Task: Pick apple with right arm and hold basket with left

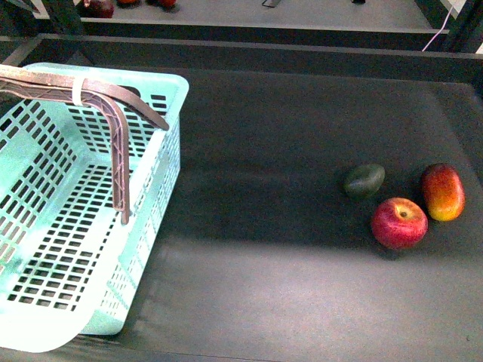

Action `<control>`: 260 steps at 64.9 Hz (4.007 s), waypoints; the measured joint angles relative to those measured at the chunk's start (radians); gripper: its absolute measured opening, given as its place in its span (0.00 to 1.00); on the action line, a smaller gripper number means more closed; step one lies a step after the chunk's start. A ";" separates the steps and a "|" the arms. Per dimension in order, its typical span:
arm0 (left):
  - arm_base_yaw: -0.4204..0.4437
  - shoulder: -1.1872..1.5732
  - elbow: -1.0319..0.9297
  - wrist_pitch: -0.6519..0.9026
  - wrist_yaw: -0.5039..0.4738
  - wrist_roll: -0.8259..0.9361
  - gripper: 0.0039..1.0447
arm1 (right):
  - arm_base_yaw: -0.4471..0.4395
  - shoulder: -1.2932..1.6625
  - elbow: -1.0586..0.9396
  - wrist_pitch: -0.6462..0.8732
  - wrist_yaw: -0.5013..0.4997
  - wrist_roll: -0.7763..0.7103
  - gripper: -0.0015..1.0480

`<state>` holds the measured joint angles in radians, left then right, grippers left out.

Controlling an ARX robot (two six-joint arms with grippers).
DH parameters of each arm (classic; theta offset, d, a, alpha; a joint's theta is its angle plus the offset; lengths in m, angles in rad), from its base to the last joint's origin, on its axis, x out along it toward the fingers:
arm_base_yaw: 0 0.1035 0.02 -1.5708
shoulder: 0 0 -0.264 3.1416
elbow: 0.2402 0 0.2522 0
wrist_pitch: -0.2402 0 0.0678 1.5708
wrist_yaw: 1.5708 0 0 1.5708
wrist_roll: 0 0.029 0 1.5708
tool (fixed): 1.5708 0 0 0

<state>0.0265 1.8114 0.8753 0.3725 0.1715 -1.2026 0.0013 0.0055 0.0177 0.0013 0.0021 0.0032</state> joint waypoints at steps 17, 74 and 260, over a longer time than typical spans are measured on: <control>0.033 0.061 0.029 -0.057 -0.014 -0.011 0.63 | 0.000 0.000 0.000 0.000 0.000 0.000 0.92; -0.218 -0.334 -0.037 -0.173 0.013 0.048 0.13 | 0.000 0.000 0.000 0.000 0.000 0.000 0.92; -0.694 -0.425 0.050 -0.263 -0.097 0.092 0.13 | -0.050 2.175 0.647 0.553 -0.014 -0.208 0.92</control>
<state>-0.6678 1.3869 0.9253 0.1097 0.0750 -1.1107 -0.0486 2.1803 0.6651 0.5545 -0.0120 -0.2047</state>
